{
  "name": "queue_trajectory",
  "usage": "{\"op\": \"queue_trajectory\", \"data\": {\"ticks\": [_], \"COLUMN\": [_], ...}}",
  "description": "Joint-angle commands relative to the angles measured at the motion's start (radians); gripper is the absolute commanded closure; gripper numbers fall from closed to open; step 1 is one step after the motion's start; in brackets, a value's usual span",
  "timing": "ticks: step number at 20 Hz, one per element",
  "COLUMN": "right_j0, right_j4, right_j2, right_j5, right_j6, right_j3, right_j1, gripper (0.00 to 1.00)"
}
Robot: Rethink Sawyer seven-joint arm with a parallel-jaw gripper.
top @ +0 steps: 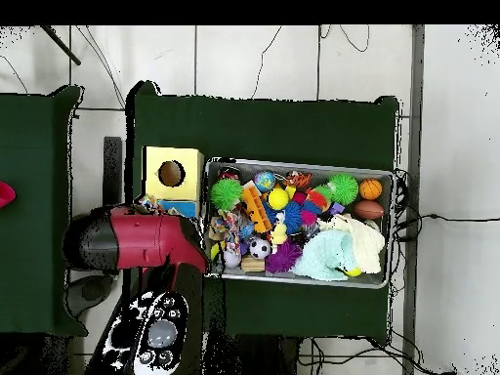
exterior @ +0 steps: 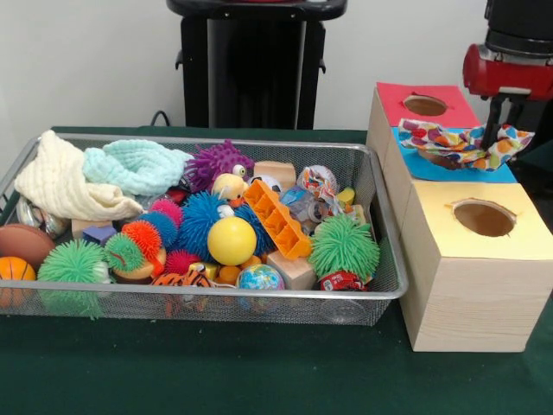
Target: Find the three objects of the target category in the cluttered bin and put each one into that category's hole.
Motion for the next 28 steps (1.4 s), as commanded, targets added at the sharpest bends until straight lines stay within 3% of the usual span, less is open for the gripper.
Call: {"op": "queue_trajectory", "data": {"ticks": [1,13,21,28], "right_j0": [-0.015,0.007,0.005,-0.025], "right_j4": [-0.018,-0.036,-0.023,-0.018], "right_j2": [-0.019,-0.041,-0.027,0.010], "right_j5": [0.143,0.248,0.210,0.052], "right_j6": [0.152,0.142,0.148,0.143], "right_j3": [-0.111,-0.258,-0.250,-0.165], "right_j1": [-0.019,0.015,0.022,0.045], "gripper": [1.00,1.00,1.00,1.00]}}
